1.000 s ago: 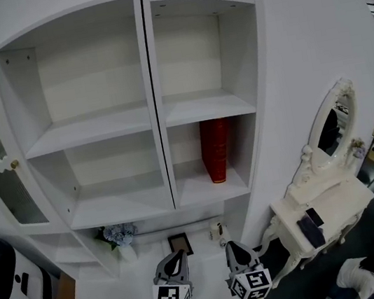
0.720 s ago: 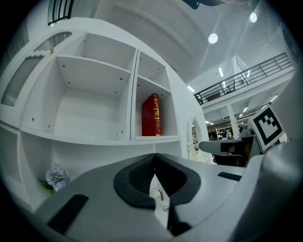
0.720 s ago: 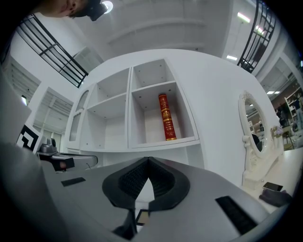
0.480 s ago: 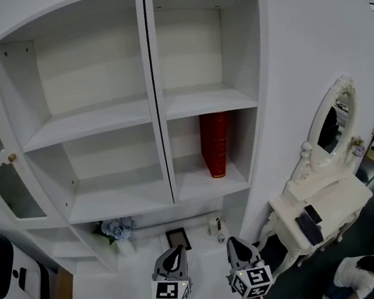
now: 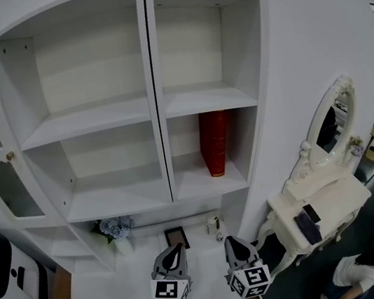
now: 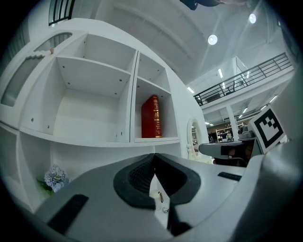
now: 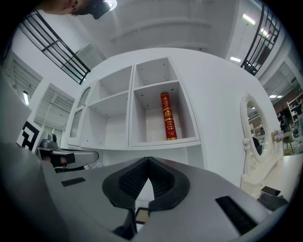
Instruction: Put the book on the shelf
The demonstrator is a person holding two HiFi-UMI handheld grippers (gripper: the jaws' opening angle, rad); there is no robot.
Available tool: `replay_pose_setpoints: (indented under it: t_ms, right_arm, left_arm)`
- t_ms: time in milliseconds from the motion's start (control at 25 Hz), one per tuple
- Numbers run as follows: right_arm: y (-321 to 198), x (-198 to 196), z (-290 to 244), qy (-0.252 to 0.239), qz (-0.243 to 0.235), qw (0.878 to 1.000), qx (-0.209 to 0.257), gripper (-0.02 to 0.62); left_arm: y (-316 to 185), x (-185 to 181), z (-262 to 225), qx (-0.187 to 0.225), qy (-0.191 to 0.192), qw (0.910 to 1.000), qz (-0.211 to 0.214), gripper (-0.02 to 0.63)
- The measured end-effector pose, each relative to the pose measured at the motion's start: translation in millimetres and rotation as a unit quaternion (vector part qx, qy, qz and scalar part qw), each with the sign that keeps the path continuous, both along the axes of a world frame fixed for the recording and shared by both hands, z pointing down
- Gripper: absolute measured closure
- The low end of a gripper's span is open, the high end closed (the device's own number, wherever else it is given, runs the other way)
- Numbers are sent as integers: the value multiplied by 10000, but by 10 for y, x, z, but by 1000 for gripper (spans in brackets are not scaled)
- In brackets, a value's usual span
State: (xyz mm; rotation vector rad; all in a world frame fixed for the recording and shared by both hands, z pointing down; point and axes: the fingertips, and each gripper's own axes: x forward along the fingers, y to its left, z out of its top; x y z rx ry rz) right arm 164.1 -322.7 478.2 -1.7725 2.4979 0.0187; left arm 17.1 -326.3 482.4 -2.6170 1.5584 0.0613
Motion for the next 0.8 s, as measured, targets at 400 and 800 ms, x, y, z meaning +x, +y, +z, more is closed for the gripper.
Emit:
replay_pose_setpoints:
  t_ms: [400,800]
  right_arm:
    - [11,-2,11,-75,-37,10000,0,571]
    - [30,-37,21,-36,-41,10000,27,571]
  left_arm:
    - [8,3,-13,15,31,10000,7,591]
    - [10,-28,-20,38,39,10000,17,589]
